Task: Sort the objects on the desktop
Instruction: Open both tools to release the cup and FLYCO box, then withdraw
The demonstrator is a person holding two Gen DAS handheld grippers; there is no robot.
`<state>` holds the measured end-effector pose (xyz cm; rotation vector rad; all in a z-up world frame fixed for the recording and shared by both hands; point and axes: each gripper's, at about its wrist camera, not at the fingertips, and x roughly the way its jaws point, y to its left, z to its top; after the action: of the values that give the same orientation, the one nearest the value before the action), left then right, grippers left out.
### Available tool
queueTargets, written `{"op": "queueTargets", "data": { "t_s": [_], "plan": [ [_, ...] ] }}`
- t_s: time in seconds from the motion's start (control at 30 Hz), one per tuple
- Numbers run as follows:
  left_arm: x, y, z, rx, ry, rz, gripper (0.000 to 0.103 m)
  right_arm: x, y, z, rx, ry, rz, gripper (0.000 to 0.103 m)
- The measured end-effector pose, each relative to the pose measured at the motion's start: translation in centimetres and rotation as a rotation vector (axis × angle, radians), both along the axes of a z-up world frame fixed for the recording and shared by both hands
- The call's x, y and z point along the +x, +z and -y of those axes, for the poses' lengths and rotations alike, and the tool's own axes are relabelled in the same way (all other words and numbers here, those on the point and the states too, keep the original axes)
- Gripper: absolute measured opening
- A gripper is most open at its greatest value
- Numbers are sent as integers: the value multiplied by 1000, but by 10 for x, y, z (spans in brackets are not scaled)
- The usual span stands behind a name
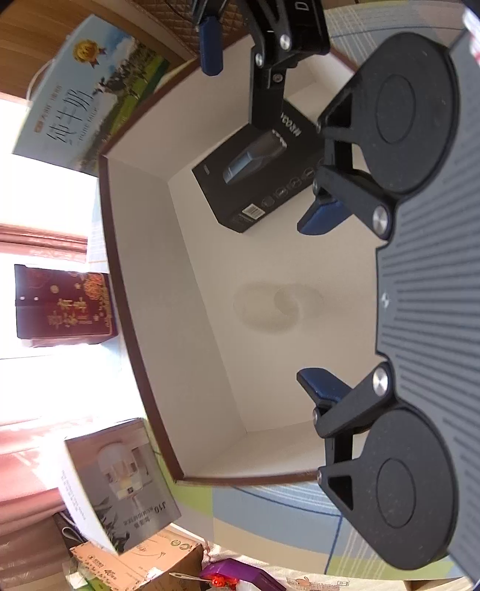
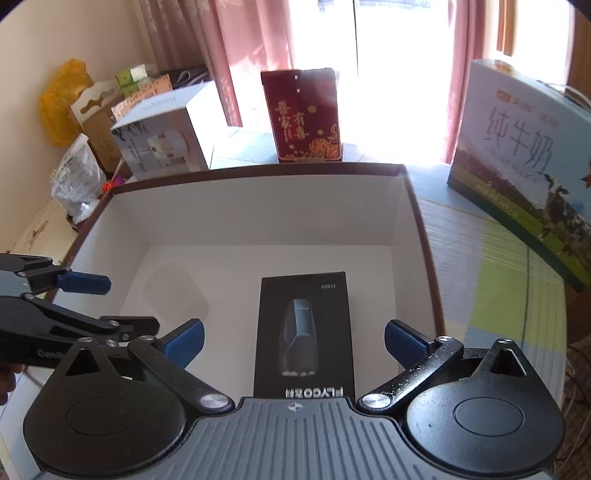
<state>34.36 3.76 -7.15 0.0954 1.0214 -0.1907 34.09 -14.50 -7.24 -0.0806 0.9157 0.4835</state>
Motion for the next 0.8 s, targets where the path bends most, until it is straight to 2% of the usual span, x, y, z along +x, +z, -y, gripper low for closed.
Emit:
{"op": "queueTargets", "data": {
  "t_s": [0.2, 0.37, 0.8],
  "plan": [
    [-30, 20, -7, -2, 23, 40, 77, -34, 16, 10, 34, 0, 55, 101],
    [-57, 37, -12, -9, 49, 76, 82, -59, 29, 15, 46, -14, 95, 101],
    [-128, 76, -7, -24, 93, 165, 84, -120, 57, 29, 103, -18, 138, 101]
  ]
}}
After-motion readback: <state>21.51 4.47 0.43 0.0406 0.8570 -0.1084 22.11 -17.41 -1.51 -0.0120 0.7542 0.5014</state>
